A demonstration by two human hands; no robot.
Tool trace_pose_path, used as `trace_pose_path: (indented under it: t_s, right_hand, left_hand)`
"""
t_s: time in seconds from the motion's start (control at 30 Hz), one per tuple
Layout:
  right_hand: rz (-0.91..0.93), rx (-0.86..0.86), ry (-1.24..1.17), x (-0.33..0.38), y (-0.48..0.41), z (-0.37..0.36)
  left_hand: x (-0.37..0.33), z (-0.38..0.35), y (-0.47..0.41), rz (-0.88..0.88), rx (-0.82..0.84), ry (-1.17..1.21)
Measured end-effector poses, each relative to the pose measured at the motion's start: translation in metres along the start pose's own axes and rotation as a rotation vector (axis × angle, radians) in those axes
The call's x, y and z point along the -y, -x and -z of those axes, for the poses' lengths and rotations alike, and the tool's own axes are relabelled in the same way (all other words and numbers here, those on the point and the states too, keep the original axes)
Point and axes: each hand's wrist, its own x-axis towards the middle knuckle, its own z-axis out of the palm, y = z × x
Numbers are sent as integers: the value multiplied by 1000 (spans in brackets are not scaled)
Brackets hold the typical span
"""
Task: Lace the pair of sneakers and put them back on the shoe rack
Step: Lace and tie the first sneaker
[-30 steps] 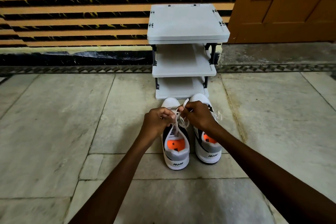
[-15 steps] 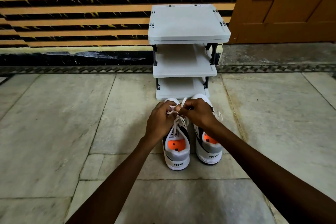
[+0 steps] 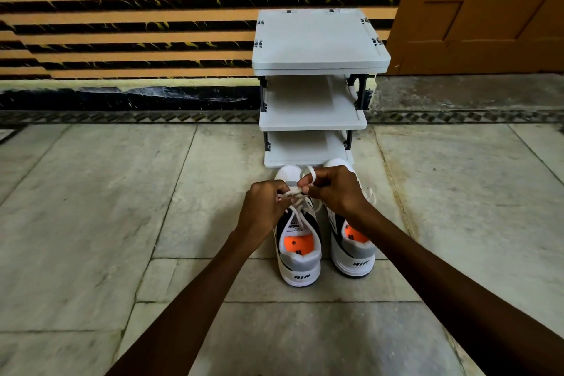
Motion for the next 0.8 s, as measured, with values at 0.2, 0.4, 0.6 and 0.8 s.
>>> trace_pose_path:
  t_s: [0.2, 0.4, 0.6, 0.8]
  right_hand:
    - [27, -25, -21, 1, 1, 3]
    - [47, -16, -33, -2, 1, 1]
    - [44, -5, -48, 3, -1, 1]
    - [77, -19, -21, 2, -1, 2]
  left_hand:
    - [4, 5, -2, 127, 74, 192]
    - [8, 8, -4, 31, -32, 40]
    - [4, 3, -5, -35, 77, 90]
    - [-2, -2, -6, -61, 106, 47]
